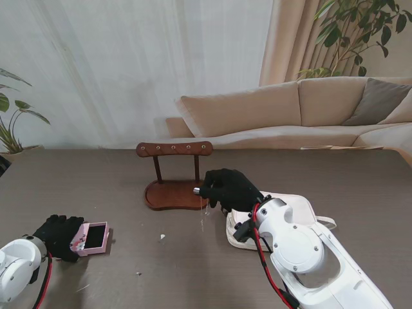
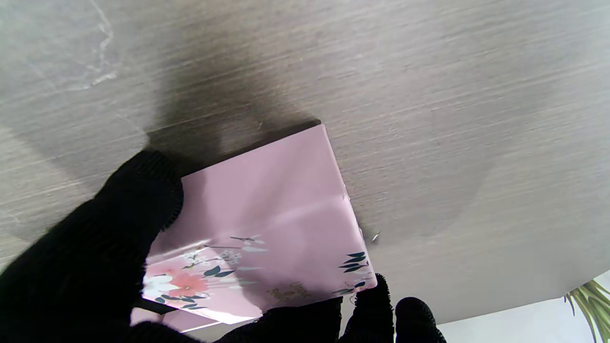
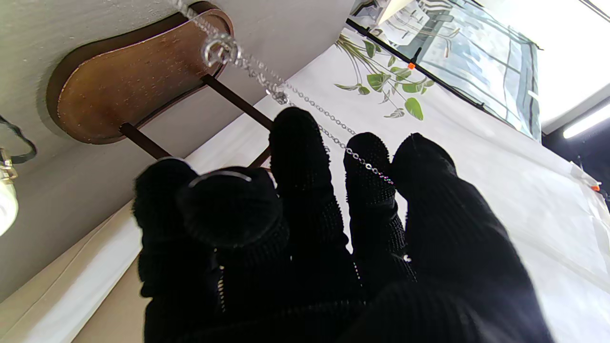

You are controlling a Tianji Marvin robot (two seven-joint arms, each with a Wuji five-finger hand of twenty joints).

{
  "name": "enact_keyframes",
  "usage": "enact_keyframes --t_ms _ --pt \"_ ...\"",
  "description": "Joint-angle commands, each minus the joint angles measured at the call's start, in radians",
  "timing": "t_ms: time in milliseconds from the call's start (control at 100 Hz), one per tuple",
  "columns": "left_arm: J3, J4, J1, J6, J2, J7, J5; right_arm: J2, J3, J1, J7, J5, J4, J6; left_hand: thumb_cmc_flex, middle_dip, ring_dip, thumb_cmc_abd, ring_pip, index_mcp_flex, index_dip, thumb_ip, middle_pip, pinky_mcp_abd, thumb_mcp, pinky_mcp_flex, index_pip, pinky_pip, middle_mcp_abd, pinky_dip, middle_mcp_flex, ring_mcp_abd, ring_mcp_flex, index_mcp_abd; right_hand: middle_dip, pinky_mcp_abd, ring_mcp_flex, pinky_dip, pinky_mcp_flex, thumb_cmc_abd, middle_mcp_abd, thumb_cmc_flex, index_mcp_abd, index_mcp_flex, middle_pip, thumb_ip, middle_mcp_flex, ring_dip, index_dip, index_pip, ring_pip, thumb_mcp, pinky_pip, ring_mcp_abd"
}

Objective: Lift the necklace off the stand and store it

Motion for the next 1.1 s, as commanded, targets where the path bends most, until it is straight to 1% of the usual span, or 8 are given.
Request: enact_keyframes --t_ms 0,240,370,410,550,800,940,1090 --pt "0.019 0.037 0.008 -0.006 -0.005 -0.03 -0.01 -0.003 -0.004 -0.004 0.011 0.003 -0.007 0.003 0.033 0.018 0.052 0.012 0.013 0.132 0.071 -0.021 0.023 -0.019 0.044 0.021 0.136 0.033 -0.071 0.069 0.056 -0.019 0.059 -0.218 0.017 -0.004 0.033 -0.026 0.186 -0.025 -0.025 -0.002 -0.012 0.018 -0.012 -0.023 0.037 0.01 0.018 0.002 0.03 0.021 0.057 -0.023" --pt "0.069 0.078 -0.008 0.019 -0.004 -0.012 -0.039 -0.006 -0.001 -0.012 0.003 0.021 -0.014 0.016 0.083 0.071 0.089 0.001 0.046 0.219 0.333 -0.011 0.116 0.005 0.114 0.065 0.589 0.388 -0.098 0.222 0.213 0.01 0.25 -0.291 0.017 -0.004 0.032 -0.026 0.183 -0.027 -0.023 0.0 -0.01 0.017 -0.013 -0.024 0.035 0.01 0.018 0.002 0.03 0.022 0.055 -0.018" --pt "0.095 0.102 -0.014 0.029 -0.006 0.022 -0.058 -0.004 0.008 -0.017 0.011 0.021 -0.019 0.014 0.133 0.092 0.126 -0.004 0.082 0.317 0.391 -0.004 0.16 0.0 0.161 0.032 0.796 0.713 -0.108 0.103 0.3 0.005 0.323 -0.286 0.017 -0.003 0.033 -0.026 0.183 -0.025 -0.024 -0.002 -0.012 0.017 -0.012 -0.024 0.035 0.01 0.018 0.002 0.031 0.022 0.055 -0.021" --pt "0.102 0.111 -0.017 0.034 -0.007 0.028 -0.069 -0.003 0.01 -0.015 0.014 0.022 -0.019 0.014 0.196 0.1 0.151 -0.029 0.105 0.346 0.406 -0.058 0.173 0.001 0.13 0.043 0.853 0.75 -0.109 0.097 0.325 0.004 0.338 -0.291 0.017 -0.003 0.032 -0.026 0.183 -0.025 -0.023 -0.001 -0.012 0.017 -0.012 -0.024 0.035 0.01 0.018 0.002 0.03 0.022 0.055 -0.022" --pt "0.128 0.141 -0.032 0.049 -0.008 0.046 -0.102 -0.005 0.013 -0.014 0.009 0.028 -0.017 0.016 0.386 0.135 0.235 -0.073 0.181 0.479 0.372 -0.072 0.218 -0.005 0.046 0.102 1.106 0.821 -0.103 0.106 0.416 0.002 0.405 -0.318 0.017 -0.003 0.033 -0.025 0.183 -0.026 -0.023 0.0 -0.009 0.018 -0.012 -0.024 0.035 0.011 0.018 0.002 0.031 0.022 0.055 -0.021" --pt "0.139 0.157 -0.037 0.037 -0.013 0.089 -0.14 -0.005 0.012 -0.019 0.009 0.028 -0.021 0.023 0.455 0.22 0.38 -0.107 0.331 0.567 0.36 -0.067 0.308 0.002 0.087 0.239 1.27 0.921 -0.076 0.146 0.603 0.008 0.57 -0.291 0.017 -0.003 0.033 -0.025 0.183 -0.026 -0.026 0.0 -0.013 0.017 -0.012 -0.024 0.034 0.011 0.018 0.002 0.032 0.021 0.055 -0.022" --pt "0.137 0.161 -0.034 0.027 -0.02 0.125 -0.186 -0.007 0.011 -0.024 0.004 0.042 -0.028 0.034 0.48 0.614 0.604 -0.192 0.413 0.626 0.098 -0.071 0.161 0.066 0.127 0.397 1.359 1.044 -0.096 0.177 0.944 0.045 0.806 -0.267 0.017 -0.003 0.033 -0.025 0.183 -0.025 -0.024 0.0 -0.011 0.016 -0.011 -0.024 0.033 0.011 0.018 0.002 0.032 0.021 0.054 -0.022" --pt "0.142 0.157 -0.035 0.009 -0.024 0.145 -0.209 -0.007 0.011 -0.028 0.006 0.049 -0.028 0.036 0.505 0.698 0.649 -0.215 0.461 0.648 0.086 -0.062 0.203 0.091 0.133 0.467 1.379 1.089 -0.094 0.186 1.011 0.056 0.897 -0.241 0.017 -0.003 0.032 -0.024 0.183 -0.025 -0.024 0.001 -0.012 0.016 -0.011 -0.024 0.033 0.011 0.018 0.002 0.031 0.021 0.054 -0.021"
